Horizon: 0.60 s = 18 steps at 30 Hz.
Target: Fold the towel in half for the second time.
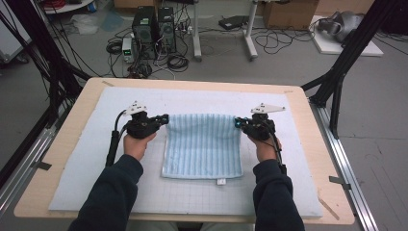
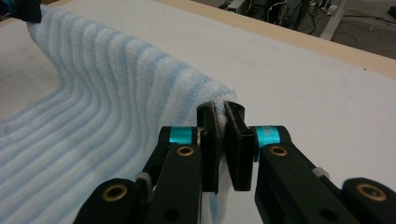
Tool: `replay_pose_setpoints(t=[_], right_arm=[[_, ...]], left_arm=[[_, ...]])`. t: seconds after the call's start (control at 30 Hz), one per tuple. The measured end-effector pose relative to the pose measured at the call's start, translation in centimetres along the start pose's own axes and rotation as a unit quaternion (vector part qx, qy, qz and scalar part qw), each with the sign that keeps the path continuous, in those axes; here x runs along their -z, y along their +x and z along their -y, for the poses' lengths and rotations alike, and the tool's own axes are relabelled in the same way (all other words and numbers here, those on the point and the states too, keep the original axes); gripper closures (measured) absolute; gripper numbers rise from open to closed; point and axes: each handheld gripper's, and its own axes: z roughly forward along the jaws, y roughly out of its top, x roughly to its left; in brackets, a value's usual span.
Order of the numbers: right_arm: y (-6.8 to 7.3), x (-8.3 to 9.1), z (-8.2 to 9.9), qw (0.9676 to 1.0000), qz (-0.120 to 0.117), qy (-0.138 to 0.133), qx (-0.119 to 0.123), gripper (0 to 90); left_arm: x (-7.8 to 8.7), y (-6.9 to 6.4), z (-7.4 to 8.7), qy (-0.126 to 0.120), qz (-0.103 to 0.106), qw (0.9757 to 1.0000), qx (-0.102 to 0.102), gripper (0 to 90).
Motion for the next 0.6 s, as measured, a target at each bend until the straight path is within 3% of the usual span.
replay_pose_setpoints(t=[0.37, 0.6], right_arm=[[1.4, 2.2, 2.3, 0.9996, -0.021, -0.016, -0.003, 84.6], [2.7, 3.0, 3.9, 0.9996, -0.028, -0.011, 0.003, 84.4]], left_arm=[[3.0, -1.9, 1.8, -0.007, 0.028, 0.9994, -0.019, 87.5], [4.2, -3.0, 3.6, -0.004, 0.037, 0.9990, -0.024, 87.5]])
